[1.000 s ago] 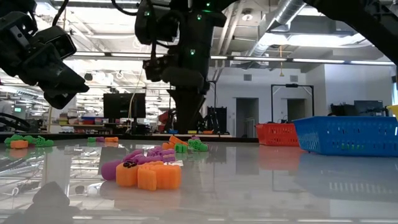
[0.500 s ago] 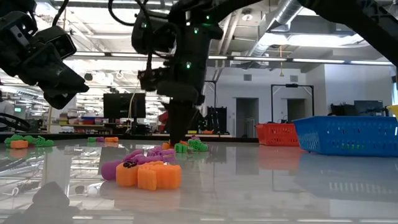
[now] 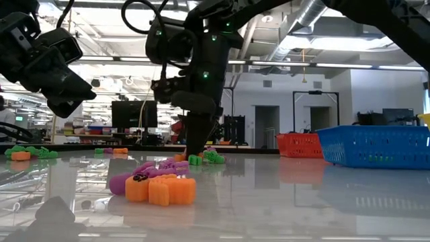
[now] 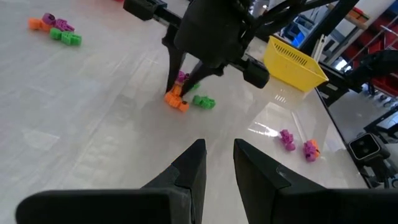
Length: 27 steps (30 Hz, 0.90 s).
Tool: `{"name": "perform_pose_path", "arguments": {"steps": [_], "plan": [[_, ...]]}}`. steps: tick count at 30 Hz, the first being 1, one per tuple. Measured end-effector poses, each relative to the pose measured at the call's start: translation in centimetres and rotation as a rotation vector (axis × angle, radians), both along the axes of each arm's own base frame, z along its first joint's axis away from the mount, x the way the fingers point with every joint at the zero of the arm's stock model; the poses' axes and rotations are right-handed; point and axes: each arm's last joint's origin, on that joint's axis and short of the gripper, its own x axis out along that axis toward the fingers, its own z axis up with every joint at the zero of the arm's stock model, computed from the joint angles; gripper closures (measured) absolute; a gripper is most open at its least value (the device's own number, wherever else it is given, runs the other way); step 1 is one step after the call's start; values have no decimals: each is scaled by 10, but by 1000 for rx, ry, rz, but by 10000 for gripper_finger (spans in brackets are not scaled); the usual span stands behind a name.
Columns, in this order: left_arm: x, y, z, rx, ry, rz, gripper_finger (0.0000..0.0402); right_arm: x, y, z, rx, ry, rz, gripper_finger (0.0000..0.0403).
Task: Sort Halloween decoration
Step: Put the orange skeleton toy into the yellow basket
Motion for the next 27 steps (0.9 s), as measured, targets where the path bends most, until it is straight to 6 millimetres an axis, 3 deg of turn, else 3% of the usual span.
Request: {"name": "perform_pose_path", "arguments": {"steps": [4,8,11,16,18,21,27], "plan": [[0,0,0,0,0,0,331,-5,-2,30,-11,-5,-2,337],[0,0,0,0,0,0,331,-30,14,74,1,16,-14,337],[0,0,0,0,0,0,331,-53,42,104,31,25,3,337],[0,0,0,0,0,0,331,-106,113,157,30,-89,36,336],[0,0,0,0,1,0,331,-132,138,162,-3,-124,-11,335],[0,0,0,0,0,0,331,-171,166,152,-32,-146,-121,335],[0,0,0,0,-1,0,331,-242,185,114,65,-117,-388,333]]}}
